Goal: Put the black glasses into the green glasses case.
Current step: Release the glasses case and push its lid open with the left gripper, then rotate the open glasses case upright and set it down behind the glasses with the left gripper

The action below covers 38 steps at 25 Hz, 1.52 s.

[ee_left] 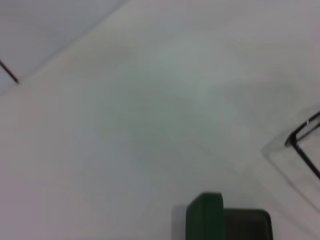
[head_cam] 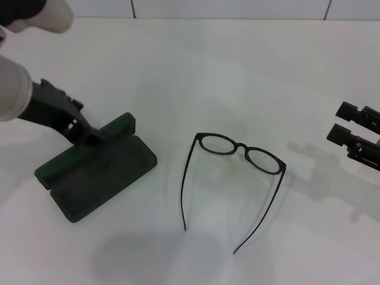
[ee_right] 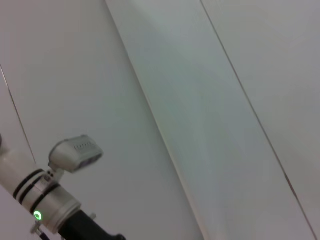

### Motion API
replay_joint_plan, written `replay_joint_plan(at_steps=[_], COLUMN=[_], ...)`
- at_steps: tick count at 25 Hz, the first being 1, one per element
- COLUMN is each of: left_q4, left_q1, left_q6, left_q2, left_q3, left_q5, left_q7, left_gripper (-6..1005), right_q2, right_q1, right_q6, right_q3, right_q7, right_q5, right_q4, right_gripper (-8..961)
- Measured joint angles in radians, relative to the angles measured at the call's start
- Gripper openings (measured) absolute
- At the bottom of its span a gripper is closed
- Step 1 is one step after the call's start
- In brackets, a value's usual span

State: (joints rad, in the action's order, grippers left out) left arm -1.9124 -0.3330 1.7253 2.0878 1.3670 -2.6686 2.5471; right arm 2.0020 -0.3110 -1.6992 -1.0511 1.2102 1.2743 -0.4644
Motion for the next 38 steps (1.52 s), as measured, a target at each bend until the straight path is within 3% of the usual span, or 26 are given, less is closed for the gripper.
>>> replay_joint_plan(at_steps=[15,23,28,38], left_q4=[0.322,0.337,0.333,0.286], left_q1=[-0.070,-0.079,-0.099,-0.100], left_q6=[-0.127,-0.119,-0.094,-0.073], left_q2=[0.001,0.002,0.002,0.003], left_q3=[0.004,0.102,0.106,0.105], left_q5=[-0.140,-0.162,-0.162,-0.165], left_q7=[-0.010,0.035,0.086,0.090], left_gripper=[676,645,625,316], right_q2=[0.000,0.004,0.005,0.007], right_q1=[0.001,0.005,0.004,0.004], right_q6=[0.016,0.013,0.016,0.012], right_q3=[0.004,0.037,0.040,0.050], right_q7=[-0.015,-0.029,-0.033,-0.063], right_q5=[-0.006,-0.009,-0.008,-0.010], right_q4=[0.006,0.046,0.052,0.087], right_gripper=[690,683,679,671])
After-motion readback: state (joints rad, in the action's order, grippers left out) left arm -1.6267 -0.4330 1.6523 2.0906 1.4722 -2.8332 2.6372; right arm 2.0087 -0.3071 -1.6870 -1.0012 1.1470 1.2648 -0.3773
